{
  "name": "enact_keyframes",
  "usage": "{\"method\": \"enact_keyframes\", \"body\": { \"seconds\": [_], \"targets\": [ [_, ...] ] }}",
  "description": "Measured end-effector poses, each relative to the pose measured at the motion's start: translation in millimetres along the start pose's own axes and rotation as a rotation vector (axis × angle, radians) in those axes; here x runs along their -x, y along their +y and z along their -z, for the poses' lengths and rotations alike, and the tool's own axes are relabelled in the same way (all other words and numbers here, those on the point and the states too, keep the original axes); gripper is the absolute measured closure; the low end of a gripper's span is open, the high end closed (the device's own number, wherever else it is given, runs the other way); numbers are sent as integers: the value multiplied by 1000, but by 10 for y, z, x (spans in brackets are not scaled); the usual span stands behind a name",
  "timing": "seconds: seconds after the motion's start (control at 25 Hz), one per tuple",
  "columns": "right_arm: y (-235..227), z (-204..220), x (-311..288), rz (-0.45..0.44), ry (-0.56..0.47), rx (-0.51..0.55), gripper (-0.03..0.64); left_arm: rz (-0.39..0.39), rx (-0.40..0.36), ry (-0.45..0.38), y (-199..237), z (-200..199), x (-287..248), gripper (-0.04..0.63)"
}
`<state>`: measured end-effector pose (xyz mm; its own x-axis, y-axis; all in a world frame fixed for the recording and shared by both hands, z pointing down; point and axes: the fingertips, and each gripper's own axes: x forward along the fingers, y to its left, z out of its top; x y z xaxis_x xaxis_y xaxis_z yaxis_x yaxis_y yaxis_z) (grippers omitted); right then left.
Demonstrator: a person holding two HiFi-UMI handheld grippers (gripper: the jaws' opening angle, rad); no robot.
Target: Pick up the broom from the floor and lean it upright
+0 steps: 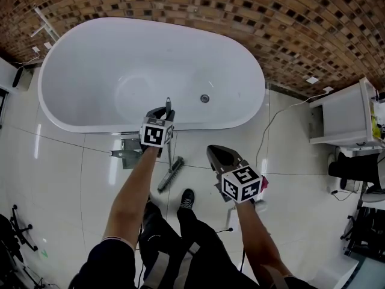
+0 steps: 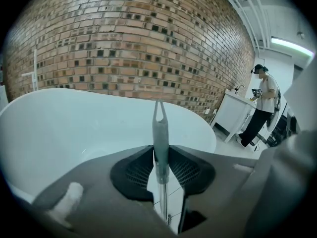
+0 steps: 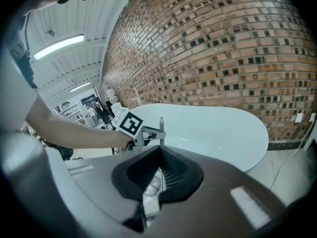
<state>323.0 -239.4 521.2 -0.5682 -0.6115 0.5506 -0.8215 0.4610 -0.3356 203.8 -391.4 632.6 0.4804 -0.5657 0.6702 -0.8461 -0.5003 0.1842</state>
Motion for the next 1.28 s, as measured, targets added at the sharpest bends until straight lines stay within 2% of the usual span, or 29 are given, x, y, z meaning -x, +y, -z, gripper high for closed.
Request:
{"method": "enact_keyframes", "body": {
  "seconds": [0.72, 1.08, 1.12, 1.2, 1.28],
  "targets": [
    [74, -7, 1, -5, -8, 3, 614, -25, -1, -15, -12, 27, 123, 465],
    [222, -228, 13, -20, -45, 34, 614, 3, -11, -91, -167, -209, 554, 466],
    [268, -276, 9, -24, -54, 39, 614, 8, -19, -110, -195, -253, 649, 469],
    [376, -387, 4, -36, -76, 49, 614, 16, -36, -148, -249, -337, 852, 529],
    [506, -501, 16, -49, -101, 57, 614, 28, -52, -174, -312, -390, 1053, 542]
  ]
}}
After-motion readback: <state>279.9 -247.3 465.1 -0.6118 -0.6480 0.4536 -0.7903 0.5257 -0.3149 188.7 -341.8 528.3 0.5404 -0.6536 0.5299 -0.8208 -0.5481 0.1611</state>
